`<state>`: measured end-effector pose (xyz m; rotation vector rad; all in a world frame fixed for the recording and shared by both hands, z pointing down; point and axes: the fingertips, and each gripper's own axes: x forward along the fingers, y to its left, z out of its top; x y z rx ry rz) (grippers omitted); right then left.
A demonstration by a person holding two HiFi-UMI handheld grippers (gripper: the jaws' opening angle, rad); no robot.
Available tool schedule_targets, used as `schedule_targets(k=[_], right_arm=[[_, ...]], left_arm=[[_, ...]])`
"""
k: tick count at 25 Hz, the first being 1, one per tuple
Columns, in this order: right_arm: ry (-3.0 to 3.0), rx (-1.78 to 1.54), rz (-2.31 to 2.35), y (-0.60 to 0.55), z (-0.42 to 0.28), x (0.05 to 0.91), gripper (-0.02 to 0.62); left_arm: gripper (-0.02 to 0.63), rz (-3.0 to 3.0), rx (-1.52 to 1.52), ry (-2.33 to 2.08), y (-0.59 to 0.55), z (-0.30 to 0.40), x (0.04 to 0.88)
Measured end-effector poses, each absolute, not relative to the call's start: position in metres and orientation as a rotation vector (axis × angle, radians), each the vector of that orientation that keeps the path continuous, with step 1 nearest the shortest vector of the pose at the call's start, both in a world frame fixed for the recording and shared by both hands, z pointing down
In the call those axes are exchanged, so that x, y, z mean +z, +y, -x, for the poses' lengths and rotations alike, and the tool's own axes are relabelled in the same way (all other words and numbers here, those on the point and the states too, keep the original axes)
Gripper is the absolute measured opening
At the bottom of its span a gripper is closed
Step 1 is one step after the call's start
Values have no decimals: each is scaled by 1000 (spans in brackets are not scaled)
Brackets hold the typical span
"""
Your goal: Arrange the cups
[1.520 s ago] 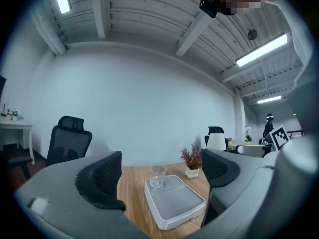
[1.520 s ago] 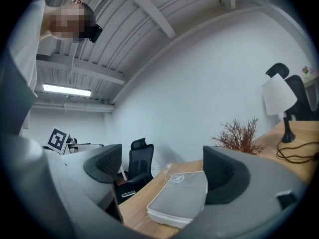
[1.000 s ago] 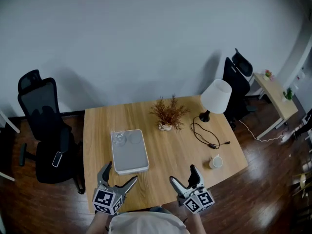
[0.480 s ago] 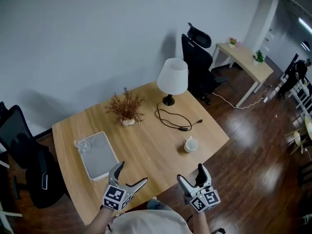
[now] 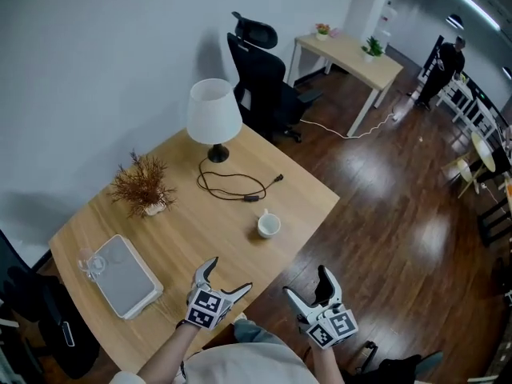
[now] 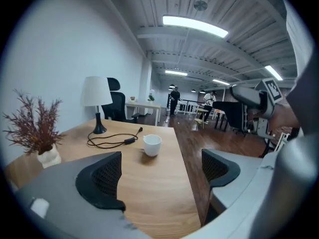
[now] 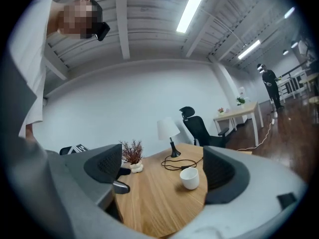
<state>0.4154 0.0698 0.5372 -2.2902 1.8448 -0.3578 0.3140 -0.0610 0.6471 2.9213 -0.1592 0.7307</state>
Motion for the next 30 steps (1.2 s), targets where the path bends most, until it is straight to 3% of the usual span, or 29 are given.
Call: schedule_targets(k=[12,20,23,25,26,30], right_arm=[[1707,-396,2413,107,-439,553,503],[1701,-397,2459,116,-437,552,503],[1688,-401,2466,122,-434,551,503],[1695,-409,2464,125,-431,551,503],[1702,-412,2461,125,-429,551,503],[1715,-422,2445,123,-428,552,503]], left_arm=[[583,-2834,909,-117,-88,-446,771],[581,-2895,849,-140,-119,-517,789],[532,-2913,884,-162,-117,-530,788],[415,-2934,912,-182,-117,-532,789],[396,-2944,919,-188,-117,-531,788],[396,-3018,847,-200,-116,-524,760]])
